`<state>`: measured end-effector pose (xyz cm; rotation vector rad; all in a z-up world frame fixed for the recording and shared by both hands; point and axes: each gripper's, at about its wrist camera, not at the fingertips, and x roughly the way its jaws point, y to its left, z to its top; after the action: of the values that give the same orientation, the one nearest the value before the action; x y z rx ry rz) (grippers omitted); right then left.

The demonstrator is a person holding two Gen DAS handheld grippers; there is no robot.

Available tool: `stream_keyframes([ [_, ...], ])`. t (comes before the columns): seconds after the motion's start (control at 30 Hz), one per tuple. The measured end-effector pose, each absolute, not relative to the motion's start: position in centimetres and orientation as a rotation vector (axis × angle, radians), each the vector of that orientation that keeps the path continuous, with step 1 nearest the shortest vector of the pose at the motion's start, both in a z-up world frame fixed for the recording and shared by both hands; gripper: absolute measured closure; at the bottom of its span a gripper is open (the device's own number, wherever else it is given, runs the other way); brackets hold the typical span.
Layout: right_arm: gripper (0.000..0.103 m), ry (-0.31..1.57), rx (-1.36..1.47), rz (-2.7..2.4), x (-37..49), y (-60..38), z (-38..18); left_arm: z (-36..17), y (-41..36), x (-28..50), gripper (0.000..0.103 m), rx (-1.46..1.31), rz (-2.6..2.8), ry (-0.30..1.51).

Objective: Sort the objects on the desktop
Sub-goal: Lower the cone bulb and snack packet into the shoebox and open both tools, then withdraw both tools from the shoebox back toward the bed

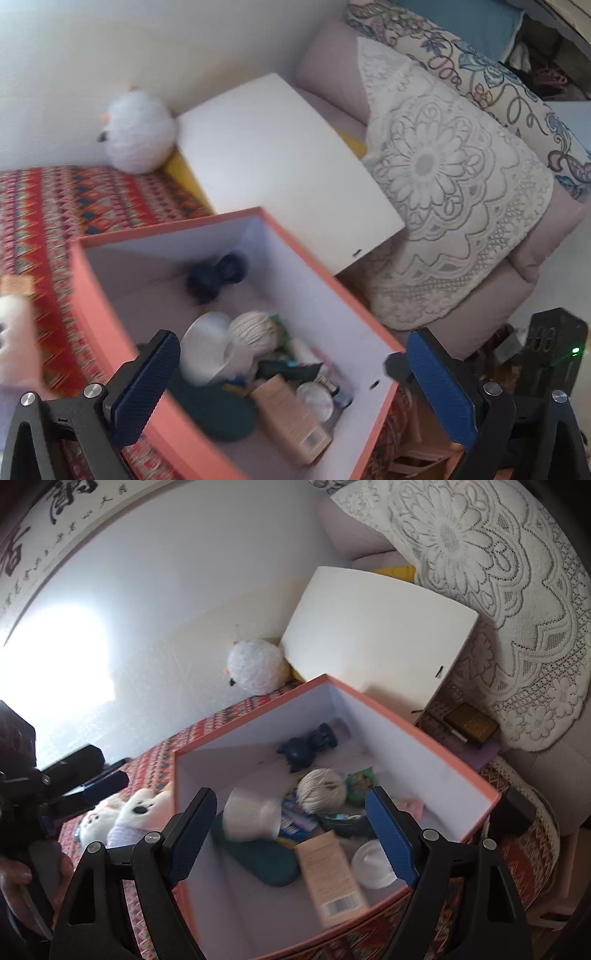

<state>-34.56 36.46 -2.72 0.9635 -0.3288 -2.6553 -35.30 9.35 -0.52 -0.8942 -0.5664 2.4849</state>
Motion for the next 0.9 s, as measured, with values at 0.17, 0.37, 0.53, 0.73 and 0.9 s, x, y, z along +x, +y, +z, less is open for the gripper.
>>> stream_keyframes([
  [0.17,0.017,-0.258,0.916,-2.640,-29.7,33.9,-0.9,0.1,5.6,-28.2,0.001,-0.849,2.635,-0.522],
  [0.37,0.014,-0.188,0.892,-2.560,-24.4,28.5,-0.4,-2.2,-1.6,-20.9,0.001,-0.930,2.774,-0.512],
  [0.53,0.014,-0.131,0.917,-2.388,-22.4,20.6,-1.4,-6.1,-10.6,-16.9,0.001,-1.047,2.896,-0.618],
  [0.73,0.015,-0.017,0.966,-2.238,-21.7,10.1,-3.6,-9.3,-20.4,-13.1,0.001,-1.110,3.009,-0.745],
  [0.9,0.015,0.082,1.018,-2.083,-21.6,0.1,-6.6,-11.0,-27.0,-11.8,0.001,-1.157,3.058,-0.740],
])
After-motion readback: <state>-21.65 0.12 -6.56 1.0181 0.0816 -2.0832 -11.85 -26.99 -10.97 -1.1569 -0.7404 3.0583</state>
